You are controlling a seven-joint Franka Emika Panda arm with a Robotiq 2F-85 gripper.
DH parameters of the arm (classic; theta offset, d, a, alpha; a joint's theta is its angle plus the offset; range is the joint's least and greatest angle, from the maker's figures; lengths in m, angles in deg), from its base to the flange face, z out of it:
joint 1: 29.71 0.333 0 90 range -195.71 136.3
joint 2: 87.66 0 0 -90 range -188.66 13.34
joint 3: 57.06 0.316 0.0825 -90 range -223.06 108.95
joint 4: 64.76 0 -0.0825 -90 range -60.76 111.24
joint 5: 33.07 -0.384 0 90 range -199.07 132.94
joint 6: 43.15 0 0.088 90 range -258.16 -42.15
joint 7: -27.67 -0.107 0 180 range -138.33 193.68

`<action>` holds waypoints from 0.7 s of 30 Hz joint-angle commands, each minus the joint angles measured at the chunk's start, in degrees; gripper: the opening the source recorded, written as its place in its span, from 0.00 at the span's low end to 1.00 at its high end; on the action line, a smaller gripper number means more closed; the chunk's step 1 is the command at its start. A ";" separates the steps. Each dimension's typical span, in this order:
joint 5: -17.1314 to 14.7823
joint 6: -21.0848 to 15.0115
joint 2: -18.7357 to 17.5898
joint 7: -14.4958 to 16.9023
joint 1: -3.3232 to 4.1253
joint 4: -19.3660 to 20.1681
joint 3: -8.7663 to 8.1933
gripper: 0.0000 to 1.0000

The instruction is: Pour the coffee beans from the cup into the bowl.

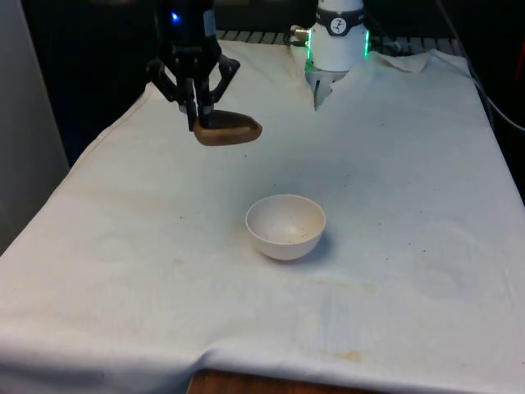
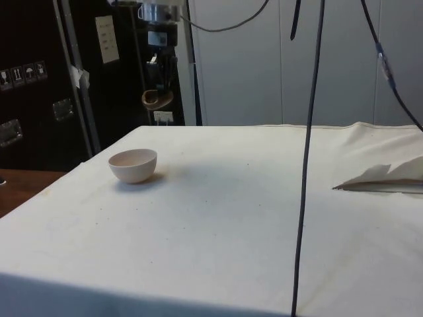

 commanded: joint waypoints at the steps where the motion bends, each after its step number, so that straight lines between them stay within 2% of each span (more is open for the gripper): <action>1: 0.86 -0.46 0.34 -0.92 0.63 0.40 -0.34 0.00; 7: 3.50 -0.57 0.92 -3.44 0.74 0.40 0.69 0.00; 8: 3.15 -0.06 0.69 -3.04 0.11 0.00 1.20 0.00; 9: 3.90 -0.57 0.97 -3.78 0.69 0.40 0.86 0.00; 15: 6.53 -0.52 1.49 -6.30 0.80 0.29 1.83 0.00; 16: 6.93 -0.52 1.55 -6.65 0.74 0.29 2.01 0.00; 17: 6.30 -0.06 1.26 -5.96 0.17 -0.06 2.41 0.00; 18: 7.39 -0.52 1.60 -7.05 0.80 0.23 2.12 0.00; 21: 9.05 -0.57 1.78 -8.65 0.80 0.23 2.75 0.00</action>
